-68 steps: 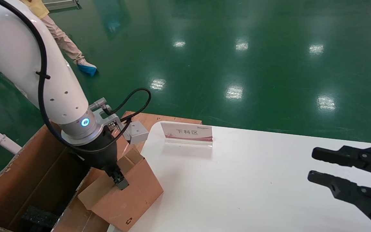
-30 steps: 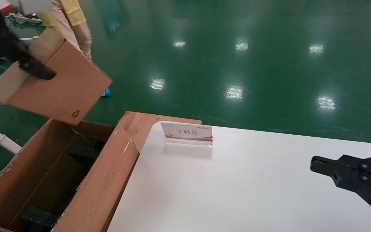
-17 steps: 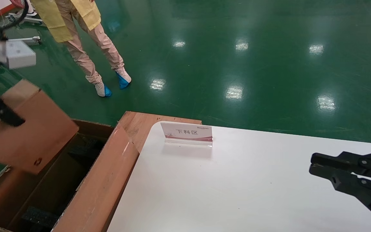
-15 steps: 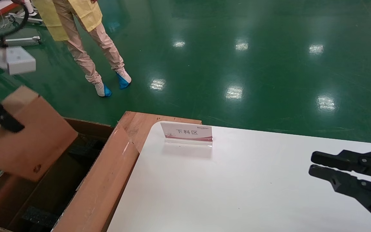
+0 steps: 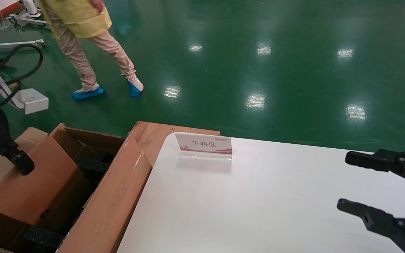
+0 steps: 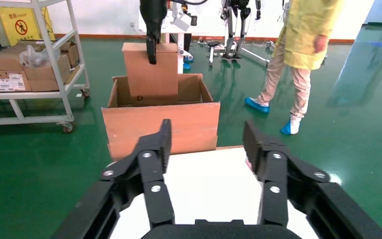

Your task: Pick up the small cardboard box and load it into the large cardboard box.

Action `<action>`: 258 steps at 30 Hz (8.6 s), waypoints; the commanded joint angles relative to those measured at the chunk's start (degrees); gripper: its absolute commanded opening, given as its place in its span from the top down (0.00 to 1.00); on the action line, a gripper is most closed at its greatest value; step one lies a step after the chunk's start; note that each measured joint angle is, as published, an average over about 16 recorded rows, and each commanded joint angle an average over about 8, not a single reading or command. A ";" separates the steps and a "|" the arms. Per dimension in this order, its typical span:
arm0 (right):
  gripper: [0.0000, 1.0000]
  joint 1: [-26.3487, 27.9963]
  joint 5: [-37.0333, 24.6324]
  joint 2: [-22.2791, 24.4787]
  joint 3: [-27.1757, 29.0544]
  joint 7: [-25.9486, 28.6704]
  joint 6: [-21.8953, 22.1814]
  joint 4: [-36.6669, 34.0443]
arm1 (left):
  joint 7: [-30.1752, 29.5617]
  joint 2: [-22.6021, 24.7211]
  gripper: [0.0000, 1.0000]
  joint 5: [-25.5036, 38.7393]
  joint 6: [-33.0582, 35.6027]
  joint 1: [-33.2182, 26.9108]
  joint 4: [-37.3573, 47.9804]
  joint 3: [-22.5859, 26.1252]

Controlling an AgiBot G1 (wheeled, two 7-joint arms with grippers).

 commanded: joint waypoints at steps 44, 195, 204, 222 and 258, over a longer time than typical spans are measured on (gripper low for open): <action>0.00 0.03 0.11 0.06 -0.15 -0.08 0.07 0.00 | 7.76 5.72 1.00 -0.45 -9.60 20.90 23.94 0.30; 0.00 -0.05 -0.12 -0.06 0.18 0.08 -0.04 0.02 | 56.17 -7.10 0.00 -28.88 -5.61 73.66 -10.01 -98.53; 0.00 -0.09 -0.22 -0.11 0.33 0.17 -0.10 0.07 | 62.25 -8.05 0.00 -31.88 -2.39 85.59 -13.00 -115.74; 0.00 -0.16 -0.39 -0.22 0.60 0.34 -0.20 0.14 | 65.03 -8.45 0.00 -33.16 -0.98 91.01 -14.35 -123.70; 0.00 -0.16 -0.40 -0.22 0.62 0.35 -0.21 0.14 | 65.65 -8.57 0.00 -33.52 -0.61 92.24 -14.67 -125.37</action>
